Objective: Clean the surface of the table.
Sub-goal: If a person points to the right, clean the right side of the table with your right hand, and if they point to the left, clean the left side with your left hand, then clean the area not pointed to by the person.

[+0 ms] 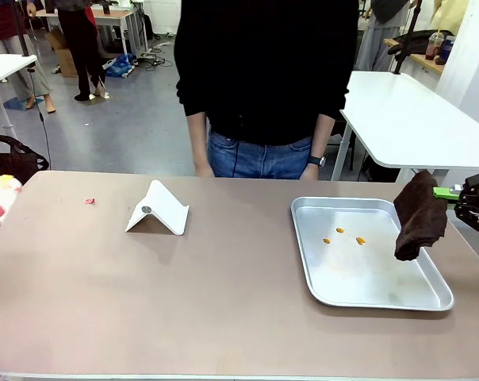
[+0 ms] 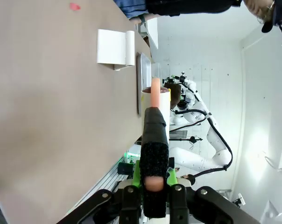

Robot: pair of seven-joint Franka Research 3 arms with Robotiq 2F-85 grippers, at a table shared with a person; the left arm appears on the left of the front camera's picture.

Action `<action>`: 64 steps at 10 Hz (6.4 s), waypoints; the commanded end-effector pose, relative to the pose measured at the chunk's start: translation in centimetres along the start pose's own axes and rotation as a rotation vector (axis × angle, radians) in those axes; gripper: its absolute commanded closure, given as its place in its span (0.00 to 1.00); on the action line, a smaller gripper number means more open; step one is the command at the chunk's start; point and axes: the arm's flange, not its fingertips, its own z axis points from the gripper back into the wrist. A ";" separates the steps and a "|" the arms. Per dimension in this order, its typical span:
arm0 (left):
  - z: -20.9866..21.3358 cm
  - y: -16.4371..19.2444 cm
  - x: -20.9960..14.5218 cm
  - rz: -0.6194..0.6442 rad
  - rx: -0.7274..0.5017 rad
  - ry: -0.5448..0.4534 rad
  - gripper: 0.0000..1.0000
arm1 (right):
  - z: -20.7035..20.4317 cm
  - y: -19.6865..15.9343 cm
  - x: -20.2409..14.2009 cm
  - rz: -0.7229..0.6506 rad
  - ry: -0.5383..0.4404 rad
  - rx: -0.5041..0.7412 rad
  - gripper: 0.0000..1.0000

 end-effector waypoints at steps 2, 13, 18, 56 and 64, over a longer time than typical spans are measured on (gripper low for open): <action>0.0 0.0 0.0 0.000 0.000 0.000 0.78 | 0.0 0.6 -0.1 -0.013 0.001 0.001 1.00; -6.6 -1.3 15.0 0.046 0.268 -0.089 0.78 | 0.0 0.6 -0.1 -0.013 0.001 0.001 1.00; -9.0 3.0 20.2 0.069 0.408 -0.089 0.78 | 0.0 0.6 -0.1 -0.013 0.001 0.001 1.00; -0.3 0.5 0.1 -0.069 -0.061 0.117 0.78 | 0.0 0.6 -0.1 -0.013 0.001 0.001 1.00; -0.3 0.5 0.1 -0.069 -0.061 0.117 0.78 | -0.4 1.0 -0.9 -0.008 -0.034 -0.130 0.90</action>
